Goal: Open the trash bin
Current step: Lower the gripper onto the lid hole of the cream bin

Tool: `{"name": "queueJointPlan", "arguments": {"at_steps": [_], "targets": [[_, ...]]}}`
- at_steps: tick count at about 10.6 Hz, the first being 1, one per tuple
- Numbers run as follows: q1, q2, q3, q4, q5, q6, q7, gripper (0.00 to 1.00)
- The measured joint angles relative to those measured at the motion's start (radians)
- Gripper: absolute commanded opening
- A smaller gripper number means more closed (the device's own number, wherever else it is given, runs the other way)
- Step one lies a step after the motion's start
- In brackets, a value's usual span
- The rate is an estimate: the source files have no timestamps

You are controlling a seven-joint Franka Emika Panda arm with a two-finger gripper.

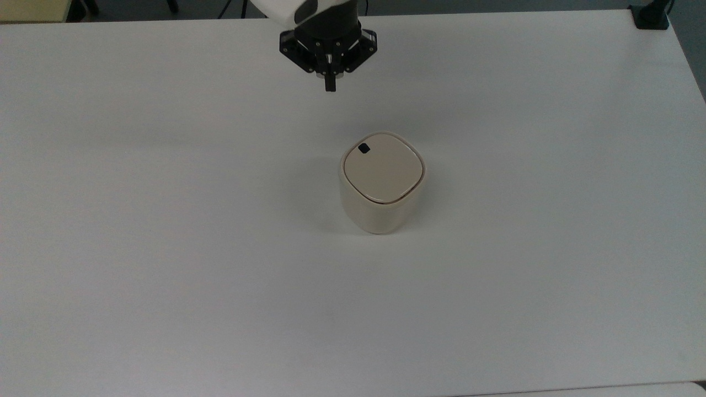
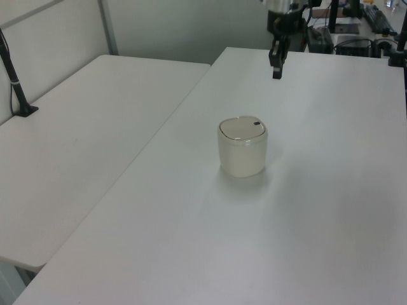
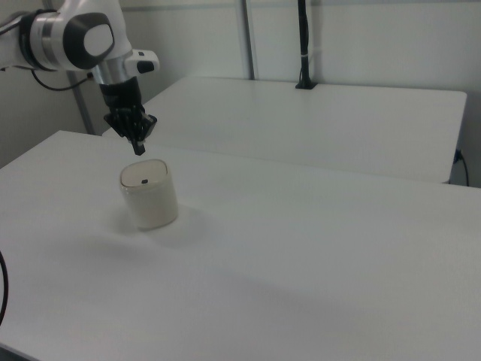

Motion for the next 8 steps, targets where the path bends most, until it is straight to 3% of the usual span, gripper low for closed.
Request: {"name": "queueJointPlan", "arguments": {"at_steps": [8], "targets": [[0.071,0.163,0.004,-0.002,0.0,0.167,-0.097,0.0]]}}
